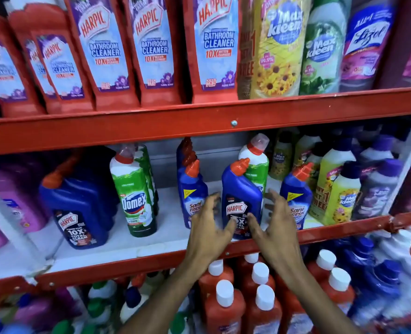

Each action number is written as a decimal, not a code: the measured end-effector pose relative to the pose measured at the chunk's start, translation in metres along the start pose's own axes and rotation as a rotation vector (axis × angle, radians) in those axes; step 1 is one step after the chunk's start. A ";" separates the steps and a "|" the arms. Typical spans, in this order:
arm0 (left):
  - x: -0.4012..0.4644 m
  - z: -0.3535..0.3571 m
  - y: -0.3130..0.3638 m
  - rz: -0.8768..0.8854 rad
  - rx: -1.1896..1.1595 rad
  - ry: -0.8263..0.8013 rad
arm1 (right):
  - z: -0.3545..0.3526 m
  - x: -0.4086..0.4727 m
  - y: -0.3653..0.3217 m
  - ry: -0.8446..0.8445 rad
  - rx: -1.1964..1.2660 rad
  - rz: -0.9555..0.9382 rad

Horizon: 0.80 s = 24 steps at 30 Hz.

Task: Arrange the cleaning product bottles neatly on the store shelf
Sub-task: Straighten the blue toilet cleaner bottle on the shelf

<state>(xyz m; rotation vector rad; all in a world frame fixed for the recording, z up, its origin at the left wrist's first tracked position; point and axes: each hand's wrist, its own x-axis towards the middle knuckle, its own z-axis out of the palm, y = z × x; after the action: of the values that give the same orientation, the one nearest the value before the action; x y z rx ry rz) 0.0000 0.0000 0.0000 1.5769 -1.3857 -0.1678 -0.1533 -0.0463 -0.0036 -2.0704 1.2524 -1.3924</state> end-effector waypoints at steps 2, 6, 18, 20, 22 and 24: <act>0.005 0.009 -0.002 -0.067 -0.107 -0.044 | 0.001 0.003 0.006 -0.042 0.067 0.076; 0.008 0.020 -0.010 -0.107 -0.190 -0.033 | 0.001 0.006 0.016 -0.082 0.140 0.147; -0.032 -0.057 -0.029 0.026 -0.234 0.268 | 0.029 -0.014 -0.050 -0.101 0.299 -0.041; -0.044 -0.083 -0.037 0.024 -0.196 0.330 | 0.049 -0.021 -0.071 -0.142 0.344 -0.052; -0.054 -0.114 -0.050 0.017 -0.133 0.392 | 0.076 -0.029 -0.094 -0.189 0.376 -0.079; -0.062 -0.143 -0.067 -0.012 -0.097 0.443 | 0.103 -0.037 -0.119 -0.229 0.405 -0.104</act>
<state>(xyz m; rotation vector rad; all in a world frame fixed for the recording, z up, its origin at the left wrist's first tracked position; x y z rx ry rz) 0.1180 0.1215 -0.0064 1.4349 -1.0072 0.1032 -0.0120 0.0309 0.0104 -1.9597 0.7109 -1.2806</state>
